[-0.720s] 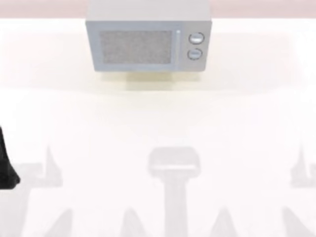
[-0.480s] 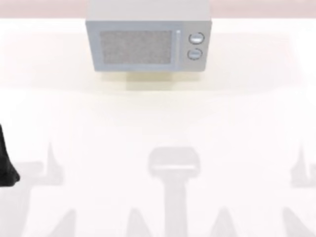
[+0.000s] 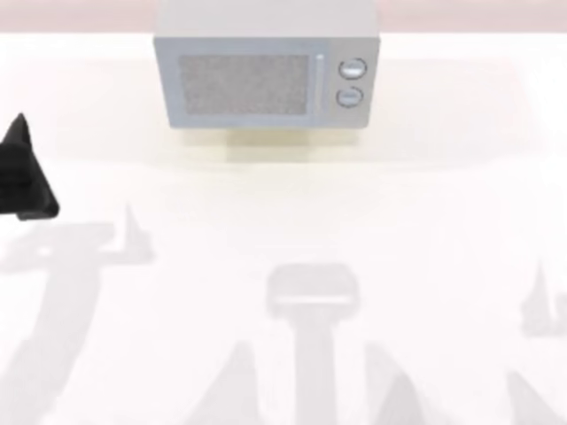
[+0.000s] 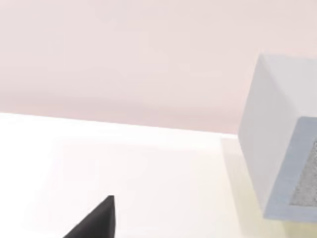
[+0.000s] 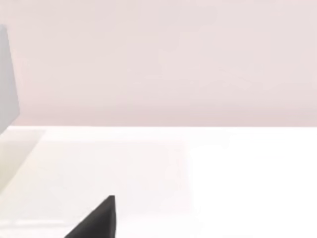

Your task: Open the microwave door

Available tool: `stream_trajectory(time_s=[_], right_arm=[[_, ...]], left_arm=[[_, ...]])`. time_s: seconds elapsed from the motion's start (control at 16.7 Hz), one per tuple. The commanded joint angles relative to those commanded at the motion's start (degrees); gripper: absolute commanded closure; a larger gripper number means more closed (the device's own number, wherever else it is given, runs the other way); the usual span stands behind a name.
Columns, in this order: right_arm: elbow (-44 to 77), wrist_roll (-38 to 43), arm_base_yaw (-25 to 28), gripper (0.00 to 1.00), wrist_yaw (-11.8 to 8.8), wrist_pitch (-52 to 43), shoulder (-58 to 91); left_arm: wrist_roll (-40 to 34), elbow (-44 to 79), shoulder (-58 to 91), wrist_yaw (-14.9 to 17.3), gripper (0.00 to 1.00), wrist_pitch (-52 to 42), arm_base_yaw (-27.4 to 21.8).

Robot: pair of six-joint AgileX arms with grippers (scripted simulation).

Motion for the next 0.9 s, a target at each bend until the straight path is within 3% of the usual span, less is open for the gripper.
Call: stream_trajectory(time_s=[0.54,0.9], right_arm=[[0.0,0.0,0.0,0.00,0.0,0.0,0.0],[0.0,0.0,0.0,0.00,0.0,0.0,0.0]], left_arm=[[-12.4,37.5,53.5,-19.3,0.00,-1.3,-21.8],[-17.0,52.2,74.3,-27.5,0.00,-3.0,-31.1]])
